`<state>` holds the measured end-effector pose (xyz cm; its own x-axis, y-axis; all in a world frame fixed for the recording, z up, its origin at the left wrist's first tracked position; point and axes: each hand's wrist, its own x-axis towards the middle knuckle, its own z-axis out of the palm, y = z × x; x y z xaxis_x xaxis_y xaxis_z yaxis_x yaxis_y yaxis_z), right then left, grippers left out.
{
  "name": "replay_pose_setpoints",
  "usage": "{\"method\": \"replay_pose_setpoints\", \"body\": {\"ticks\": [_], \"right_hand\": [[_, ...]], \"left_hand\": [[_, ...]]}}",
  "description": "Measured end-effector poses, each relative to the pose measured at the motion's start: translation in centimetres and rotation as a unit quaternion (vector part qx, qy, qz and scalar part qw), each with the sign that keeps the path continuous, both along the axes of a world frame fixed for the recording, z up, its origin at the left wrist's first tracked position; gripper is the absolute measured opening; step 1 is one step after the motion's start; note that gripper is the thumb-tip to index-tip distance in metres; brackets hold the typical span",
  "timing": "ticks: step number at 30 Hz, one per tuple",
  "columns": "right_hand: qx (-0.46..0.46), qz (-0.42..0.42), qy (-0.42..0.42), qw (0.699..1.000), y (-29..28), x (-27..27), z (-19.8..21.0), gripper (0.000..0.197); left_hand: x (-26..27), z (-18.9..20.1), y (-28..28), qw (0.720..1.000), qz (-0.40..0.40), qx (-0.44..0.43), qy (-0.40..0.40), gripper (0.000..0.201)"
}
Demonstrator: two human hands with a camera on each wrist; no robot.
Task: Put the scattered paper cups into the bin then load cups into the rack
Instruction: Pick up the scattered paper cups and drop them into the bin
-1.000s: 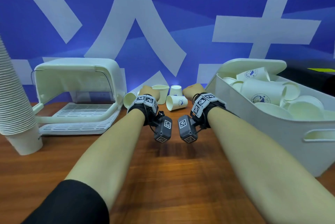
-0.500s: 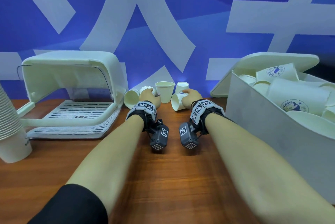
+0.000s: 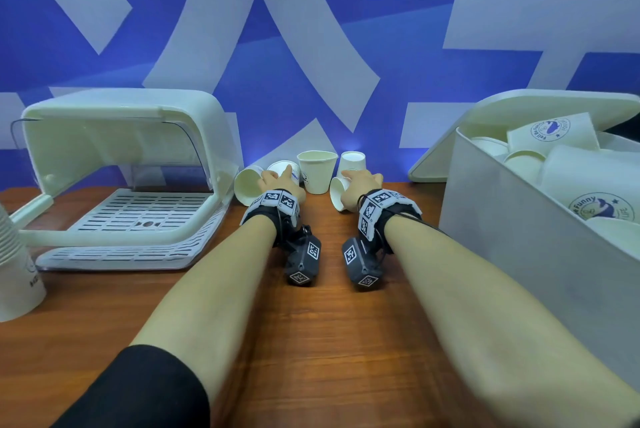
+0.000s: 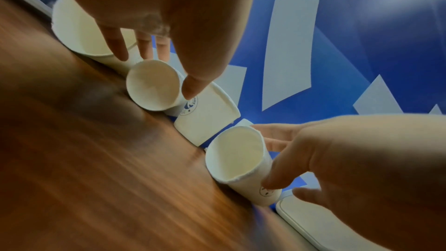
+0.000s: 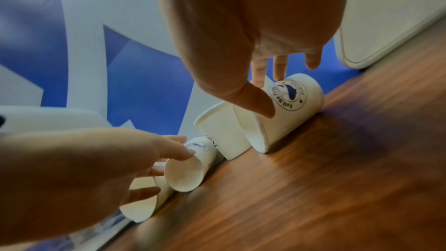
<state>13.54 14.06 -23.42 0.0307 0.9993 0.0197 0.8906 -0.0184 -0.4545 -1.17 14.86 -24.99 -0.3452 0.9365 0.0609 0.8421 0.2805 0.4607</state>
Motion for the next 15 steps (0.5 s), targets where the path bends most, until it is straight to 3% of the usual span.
{"method": "replay_pose_setpoints", "body": {"ticks": [6, 10, 15], "right_hand": [[0.033, -0.007, -0.099, 0.995, 0.4, -0.5, -0.4, 0.041], [0.029, 0.006, -0.100, 0.995, 0.8, -0.3, -0.6, 0.040], [-0.019, 0.010, -0.095, 0.995, 1.3, 0.0, -0.5, 0.050]], "left_hand": [[0.6, -1.1, 0.8, 0.998, 0.024, 0.029, -0.051, 0.045], [1.2, -1.0, 1.4, 0.995, 0.023, 0.028, -0.091, 0.048], [0.8, -1.1, 2.0, 0.990, 0.056, 0.039, -0.121, 0.031]]}}
